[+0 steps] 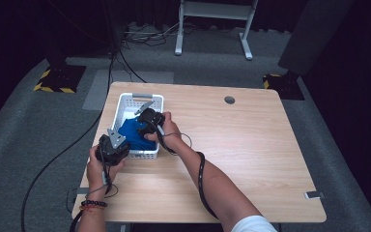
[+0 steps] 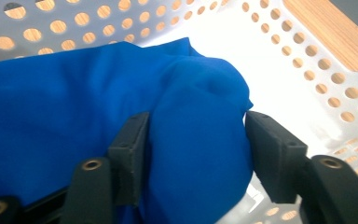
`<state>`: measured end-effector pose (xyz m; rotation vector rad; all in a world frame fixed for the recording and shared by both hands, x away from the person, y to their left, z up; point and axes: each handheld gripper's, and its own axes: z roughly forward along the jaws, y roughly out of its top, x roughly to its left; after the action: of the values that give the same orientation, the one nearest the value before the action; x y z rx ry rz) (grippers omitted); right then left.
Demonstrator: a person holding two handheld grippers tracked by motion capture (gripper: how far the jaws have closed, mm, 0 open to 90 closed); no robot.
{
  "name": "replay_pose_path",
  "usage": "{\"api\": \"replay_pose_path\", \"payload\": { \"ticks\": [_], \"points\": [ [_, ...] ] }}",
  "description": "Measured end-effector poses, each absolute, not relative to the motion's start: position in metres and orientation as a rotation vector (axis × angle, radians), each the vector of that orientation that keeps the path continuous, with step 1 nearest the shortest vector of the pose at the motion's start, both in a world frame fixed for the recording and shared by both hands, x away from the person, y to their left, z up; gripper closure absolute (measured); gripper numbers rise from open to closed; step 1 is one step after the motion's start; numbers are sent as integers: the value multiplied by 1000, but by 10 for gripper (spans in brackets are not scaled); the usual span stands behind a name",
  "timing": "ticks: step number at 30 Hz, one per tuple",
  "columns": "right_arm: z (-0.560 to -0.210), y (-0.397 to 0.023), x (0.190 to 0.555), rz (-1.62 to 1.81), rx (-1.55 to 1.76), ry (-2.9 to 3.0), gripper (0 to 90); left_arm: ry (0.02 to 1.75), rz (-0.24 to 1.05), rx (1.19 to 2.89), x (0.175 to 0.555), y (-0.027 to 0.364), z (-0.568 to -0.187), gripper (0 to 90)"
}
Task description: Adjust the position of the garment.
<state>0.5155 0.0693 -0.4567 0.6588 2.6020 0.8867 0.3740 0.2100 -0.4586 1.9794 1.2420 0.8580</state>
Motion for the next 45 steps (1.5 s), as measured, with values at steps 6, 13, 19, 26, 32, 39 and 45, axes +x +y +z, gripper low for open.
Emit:
{"api": "replay_pose_path", "payload": {
  "ticks": [6, 13, 19, 26, 32, 39, 45],
  "points": [
    [-456, 67, 517, 866, 654, 2610, 343, 1224, 821, 1972, 370, 209, -456, 590],
    [-455, 68, 517, 855, 618, 2625, 279, 1216, 791, 1956, 368, 209, -454, 562],
    [-454, 70, 516, 869, 608, 2632, 233, 1187, 765, 1949, 364, 207, -452, 537],
    [-454, 71, 515, 867, 620, 2624, 176, 1164, 746, 1948, 360, 204, -448, 490],
    [-453, 73, 514, 857, 603, 2624, 150, 1150, 707, 1935, 359, 203, -447, 419],
    [-453, 76, 514, 858, 596, 2636, 130, 1142, 659, 1925, 357, 199, -447, 312],
    [-452, 74, 513, 864, 602, 2637, 121, 1144, 649, 1917, 356, 194, -446, 186]
  ]
}}
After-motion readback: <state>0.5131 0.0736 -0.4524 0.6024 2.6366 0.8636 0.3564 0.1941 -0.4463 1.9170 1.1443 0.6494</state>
